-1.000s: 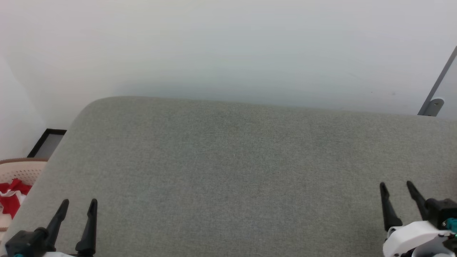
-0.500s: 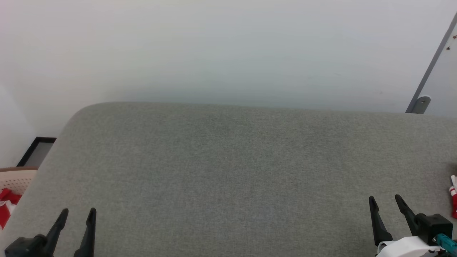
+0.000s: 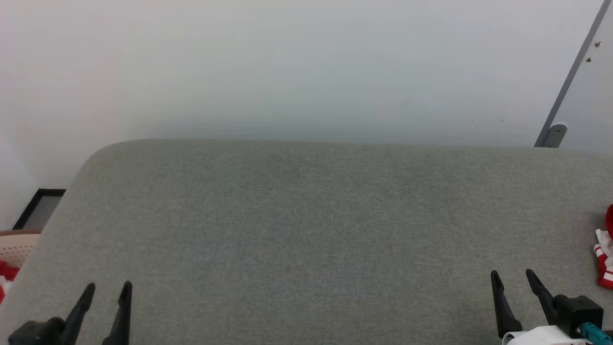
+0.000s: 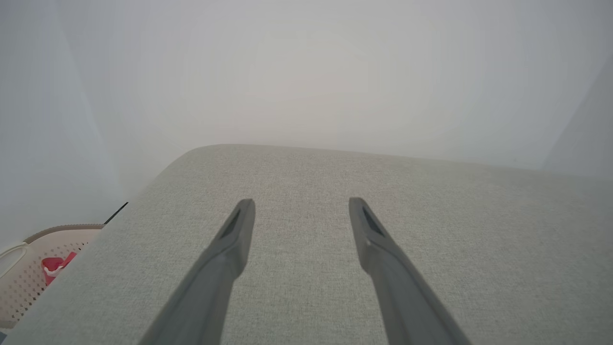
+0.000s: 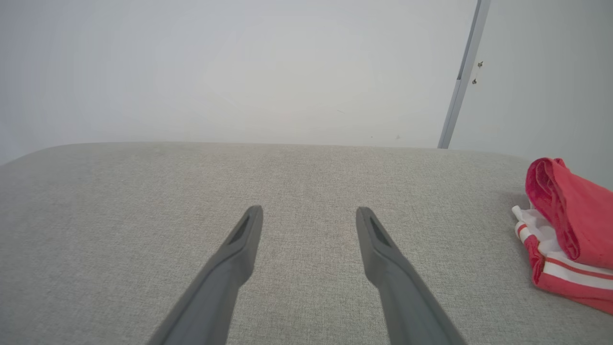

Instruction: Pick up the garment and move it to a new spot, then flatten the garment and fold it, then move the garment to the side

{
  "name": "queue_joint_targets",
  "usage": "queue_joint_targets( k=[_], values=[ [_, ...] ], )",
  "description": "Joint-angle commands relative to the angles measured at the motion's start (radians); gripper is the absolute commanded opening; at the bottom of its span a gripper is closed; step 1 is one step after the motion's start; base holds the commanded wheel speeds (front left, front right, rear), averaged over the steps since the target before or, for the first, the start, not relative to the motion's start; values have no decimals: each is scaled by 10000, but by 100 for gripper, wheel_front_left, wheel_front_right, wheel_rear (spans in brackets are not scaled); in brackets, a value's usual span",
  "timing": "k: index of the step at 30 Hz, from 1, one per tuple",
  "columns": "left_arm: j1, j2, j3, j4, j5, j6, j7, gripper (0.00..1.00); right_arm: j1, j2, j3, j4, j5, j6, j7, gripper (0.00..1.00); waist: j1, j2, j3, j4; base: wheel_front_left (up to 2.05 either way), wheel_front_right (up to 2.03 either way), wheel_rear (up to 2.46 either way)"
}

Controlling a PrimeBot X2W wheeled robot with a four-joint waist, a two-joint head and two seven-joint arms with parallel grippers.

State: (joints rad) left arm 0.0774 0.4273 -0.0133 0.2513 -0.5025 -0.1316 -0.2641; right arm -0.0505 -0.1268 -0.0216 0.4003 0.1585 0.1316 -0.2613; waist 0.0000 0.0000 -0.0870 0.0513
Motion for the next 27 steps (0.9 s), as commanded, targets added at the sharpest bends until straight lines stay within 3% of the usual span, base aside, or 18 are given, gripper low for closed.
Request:
queue_joint_targets(
  k=[1,8,9,14,27],
  values=[
    [35,9,-21,-28,-126,20,10,100,59,25,5,-32,2,-21,-47,100,0,0,6,-15,0,0,0],
    [48,43,27,-52,-140,20,10,100,49,54,74,-5,32,-21,-47,100,0,0,45,-60,0,0,0],
    [6,-1,-4,-12,-156,0,-1,0,7,35,38,27,5,0,4,0,0,0,45,-59,0,0,0],
    [167,-396,-137,293,-218,-2,32,0,202,125,9,366,77,0,97,0,0,0,50,-63,0,0,0],
    [-205,-972,124,220,-2108,0,691,0,28,234,-183,33,2592,-2,761,0,0,0,139,-110,0,0,0]
  ],
)
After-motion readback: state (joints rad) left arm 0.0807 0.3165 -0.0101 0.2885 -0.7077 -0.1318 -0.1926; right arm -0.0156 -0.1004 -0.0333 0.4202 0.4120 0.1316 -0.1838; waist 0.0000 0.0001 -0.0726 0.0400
